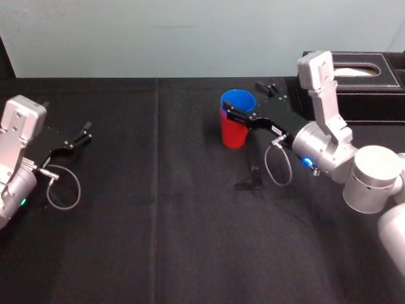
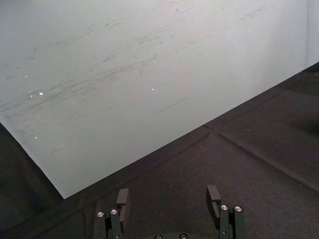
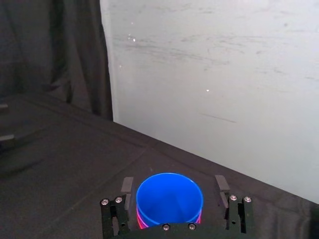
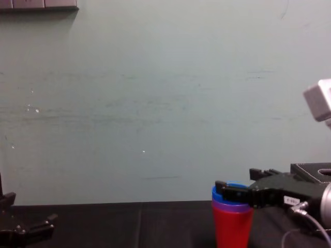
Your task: Stack the three plastic cups sequentially using one hand.
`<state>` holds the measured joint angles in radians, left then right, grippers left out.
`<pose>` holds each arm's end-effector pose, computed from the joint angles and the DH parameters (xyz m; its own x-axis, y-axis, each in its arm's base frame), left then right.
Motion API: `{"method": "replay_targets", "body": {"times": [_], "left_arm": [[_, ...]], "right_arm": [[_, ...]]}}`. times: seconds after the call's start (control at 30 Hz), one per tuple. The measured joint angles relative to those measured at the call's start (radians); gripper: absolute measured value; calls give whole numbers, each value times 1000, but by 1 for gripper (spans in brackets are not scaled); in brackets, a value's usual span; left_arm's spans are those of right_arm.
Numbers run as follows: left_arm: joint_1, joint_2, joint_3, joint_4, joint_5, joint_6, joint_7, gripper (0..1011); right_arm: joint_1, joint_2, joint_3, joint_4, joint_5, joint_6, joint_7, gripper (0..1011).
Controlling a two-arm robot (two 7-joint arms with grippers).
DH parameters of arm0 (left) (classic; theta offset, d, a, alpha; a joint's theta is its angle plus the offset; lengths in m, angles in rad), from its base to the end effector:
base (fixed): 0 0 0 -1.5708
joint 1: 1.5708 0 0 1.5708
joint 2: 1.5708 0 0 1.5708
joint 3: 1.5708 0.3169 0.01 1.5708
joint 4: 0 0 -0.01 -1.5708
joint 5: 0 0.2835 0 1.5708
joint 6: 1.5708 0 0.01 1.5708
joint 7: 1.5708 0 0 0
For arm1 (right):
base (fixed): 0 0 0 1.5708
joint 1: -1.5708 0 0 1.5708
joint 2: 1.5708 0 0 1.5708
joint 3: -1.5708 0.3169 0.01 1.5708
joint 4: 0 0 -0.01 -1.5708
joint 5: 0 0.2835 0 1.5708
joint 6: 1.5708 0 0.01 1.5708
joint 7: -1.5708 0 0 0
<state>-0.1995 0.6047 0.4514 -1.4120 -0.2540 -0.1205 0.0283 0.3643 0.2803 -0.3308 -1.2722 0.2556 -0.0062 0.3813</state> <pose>0.3385 0.1047 -0.3191 0.2923 0.8803 0.3737 -0.9553 0.2873 0.0703 0.4047 -0.0244 -0.2978 0.5656 -0.8188 0.0986 0.8247 0.5627 -0.0569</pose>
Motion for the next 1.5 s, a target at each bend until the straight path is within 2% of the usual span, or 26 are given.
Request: {"method": "replay_targets", "body": {"times": [0.17,0.3,0.53,0.73,0.83,1.17,1.5], "left_arm": [[0,0,0,0,0,0,0,1005],[0,0,0,0,0,0,0,1005],[0,0,0,0,0,0,0,1005],[0,0,0,0,0,0,0,1005],[0,0,0,0,0,0,0,1005],[0,0,0,0,0,0,0,1005],[0,0,0,0,0,0,0,1005]], "right_arm": [[-52,23,18,-88,12,42,-18,1003],[-129,50,42,-179,27,66,-37,1003],[-254,89,72,-272,54,37,-38,1002],[-325,100,90,-282,68,-9,-37,1003],[-339,98,94,-276,69,-29,-38,1003],[-357,75,93,-229,3,-113,-68,1003],[-357,76,92,-233,7,-108,-69,1003]]}}
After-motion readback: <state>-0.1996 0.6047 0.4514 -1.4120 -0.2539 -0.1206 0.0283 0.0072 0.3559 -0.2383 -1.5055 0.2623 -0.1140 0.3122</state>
